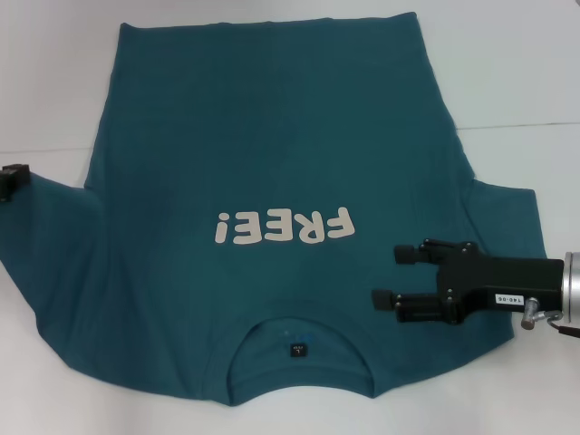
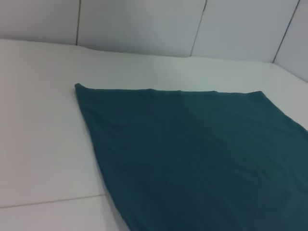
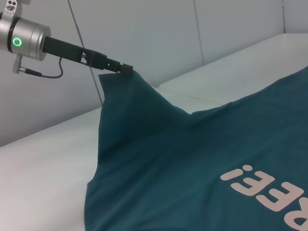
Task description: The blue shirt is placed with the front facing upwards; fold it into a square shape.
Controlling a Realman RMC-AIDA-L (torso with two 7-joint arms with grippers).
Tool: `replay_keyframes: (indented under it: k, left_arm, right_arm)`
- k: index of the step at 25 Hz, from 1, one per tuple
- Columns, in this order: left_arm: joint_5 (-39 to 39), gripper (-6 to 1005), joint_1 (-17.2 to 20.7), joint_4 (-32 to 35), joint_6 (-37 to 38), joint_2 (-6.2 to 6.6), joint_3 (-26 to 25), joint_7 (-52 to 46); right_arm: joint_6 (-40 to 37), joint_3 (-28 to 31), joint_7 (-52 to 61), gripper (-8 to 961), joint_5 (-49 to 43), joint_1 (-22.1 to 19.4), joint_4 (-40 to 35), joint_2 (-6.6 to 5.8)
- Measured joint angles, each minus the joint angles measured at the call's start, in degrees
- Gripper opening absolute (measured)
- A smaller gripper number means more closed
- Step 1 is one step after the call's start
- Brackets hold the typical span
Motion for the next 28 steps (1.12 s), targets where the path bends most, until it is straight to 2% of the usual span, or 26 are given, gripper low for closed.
replay_keyframes:
  k: [4,6,12,14,17,21,28]
  left_arm:
    - [0.03,33,-0.02,1.89,1.84,-0.15,0.00,-1.54]
    - [0.05,33,-0.02,3.28,2.93,-0.63,0.05,-2.53]
    - [1.53,33,-0.02,5.48,3.82,-2.42,3.05,-6.20]
    - [2.29,33,-0.28,5.34,3.54,-3.50,4.29,-6.84]
    - [2.88,33,-0.87,3.90,2.37,-4.26,6.15,-7.99]
    - [2.73,33,-1.35,-0.09,-1.61,-4.23,10.52,-9.93]
    - [2.30,33,-3.70,-7.56,-6.34,-4.36,14.47,-9.97]
  right_arm:
    - [-0.05,0.07,0.00,932,0.00,-0.01,0.00,0.00]
    - [-0.04,0.08,0.00,932,0.00,-0.01,0.00,0.00]
    - [0.10,0.19,0.00,933,0.01,-0.15,0.00,0.00]
    - [0.21,0.19,0.00,933,0.00,-0.19,0.01,0.02]
    - [0.33,0.19,-0.05,933,-0.08,-0.24,0.15,0.06]
    - [0.37,0.18,-0.12,933,-0.25,-0.29,0.30,0.06]
    - [0.48,0.17,-0.18,933,-0.34,-0.82,0.15,-0.06]
